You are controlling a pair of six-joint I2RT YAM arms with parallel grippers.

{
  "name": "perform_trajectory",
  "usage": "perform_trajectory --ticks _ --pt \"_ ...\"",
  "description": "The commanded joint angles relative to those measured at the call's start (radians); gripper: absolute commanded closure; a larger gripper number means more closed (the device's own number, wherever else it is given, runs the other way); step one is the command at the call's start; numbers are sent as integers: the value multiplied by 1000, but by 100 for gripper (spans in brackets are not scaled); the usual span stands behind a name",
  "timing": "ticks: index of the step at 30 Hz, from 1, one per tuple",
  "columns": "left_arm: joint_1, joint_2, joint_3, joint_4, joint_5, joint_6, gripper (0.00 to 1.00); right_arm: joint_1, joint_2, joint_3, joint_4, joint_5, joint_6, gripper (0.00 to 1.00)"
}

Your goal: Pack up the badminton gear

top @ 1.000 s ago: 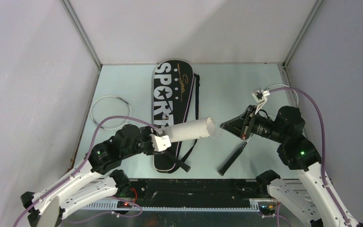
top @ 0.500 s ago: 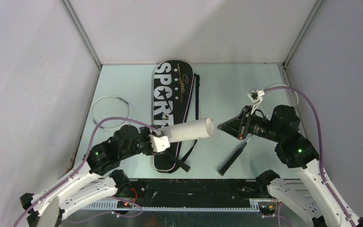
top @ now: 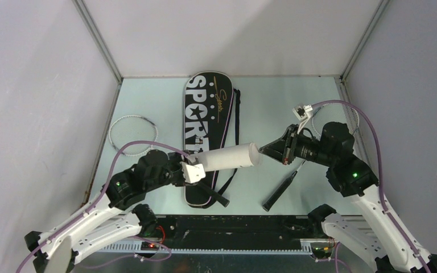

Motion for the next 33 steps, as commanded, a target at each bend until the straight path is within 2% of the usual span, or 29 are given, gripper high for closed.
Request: perform_trajectory --ticks 1,17,20,23,30,33 --pt "1 -3 24 58 10 12 65 10 10 29 41 18 10 100" --pt "1 11 31 58 6 8 65 24 20 29 20 42 -9 99" --pt "0 9 31 58 6 8 65 26 20 29 10 46 -9 91" --pt "1 8 29 60 6 6 66 26 17 29 6 48 -7 79" --pt "0 3 27 65 17 4 66 26 18 29 5 51 1 56" --pt "1 -5 25 80 32 -2 66 29 29 29 16 46 15 52"
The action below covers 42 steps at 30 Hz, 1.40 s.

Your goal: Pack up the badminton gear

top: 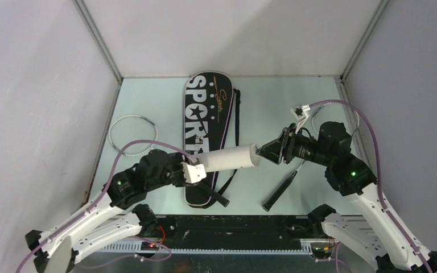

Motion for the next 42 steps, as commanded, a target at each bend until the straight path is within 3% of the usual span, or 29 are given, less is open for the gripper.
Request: perform_trajectory --ticks 1,11,19,25,32,38,42 --pt "0 -21 25 93 36 -2 66 11 17 29 28 -1 19 50" --pt "0 -59 23 208 175 -97 68 39 38 -50 152 -23 91 47" --pt "0 -62 35 244 181 -142 67 46 33 -52 173 -23 123 46" --pt "0 -58 31 295 149 -268 65 33 -34 -34 185 84 149 32" --pt "-1 14 71 309 19 -457 65 31 -169 -29 137 256 99 2" --pt "1 172 187 321 -150 -678 64 30 -223 -29 54 341 67 1" --pt "3 368 292 334 -188 -798 64 30 -260 -29 13 398 42 1"
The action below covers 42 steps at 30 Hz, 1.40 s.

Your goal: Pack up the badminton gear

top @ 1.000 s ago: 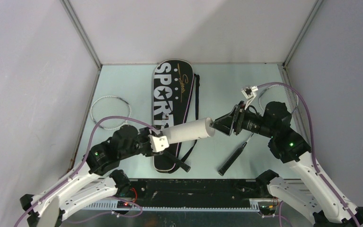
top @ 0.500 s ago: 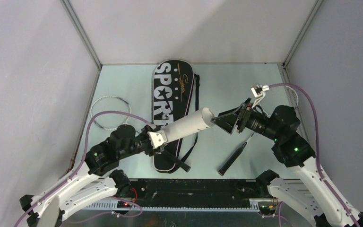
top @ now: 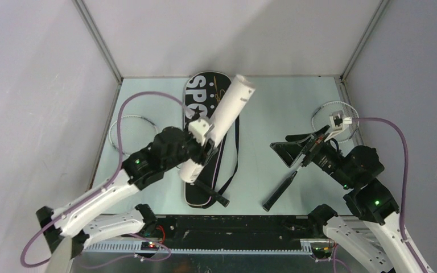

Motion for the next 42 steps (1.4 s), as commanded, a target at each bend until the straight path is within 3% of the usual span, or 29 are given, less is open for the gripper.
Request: perform_trajectory --ticks 1,10,14,21,34,42 --pt "5 153 137 126 -97 -213 64 0 -42 0 -64 111 -51 1" --pt "6 574 395 230 -109 -464 64 -1 -86 0 -184 230 -113 1" --pt "11 756 529 221 -179 -556 62 -2 -82 0 -226 237 -137 0" --pt "32 1051 767 223 -146 -737 60 -3 -53 -24 -243 237 -155 0" --pt "94 1345 894 345 -31 -857 53 -6 23 -81 -172 177 -109 0" --pt "101 1410 916 384 15 -841 39 -9 42 -93 -165 186 -104 0"
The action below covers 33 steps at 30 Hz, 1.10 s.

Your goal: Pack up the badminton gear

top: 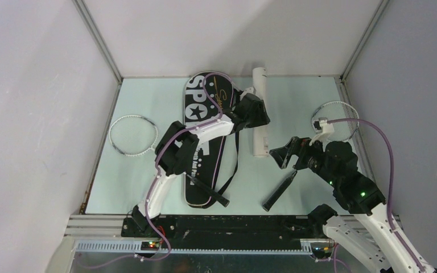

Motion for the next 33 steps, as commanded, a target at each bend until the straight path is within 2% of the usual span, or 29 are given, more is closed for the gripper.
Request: perform_trajectory --ticks 1,13,23,26,30,33 --pt "1 0 20 128 30 3 38 -4 6 0 51 0 13 0" --pt "27 28 -45 244 112 -78 37 -3 1 -6 67 4 27 0" --pt "44 47 -52 199 105 -125 36 -3 74 -32 102 20 43 3" --pt "50 44 -65 182 110 -138 35 -5 86 -58 128 88 15 3" --pt "54 30 -96 182 114 -168 35 -30 169 -75 207 140 -23 3" --pt "54 22 -104 167 114 -181 34 -92 269 -73 251 75 -20 4"
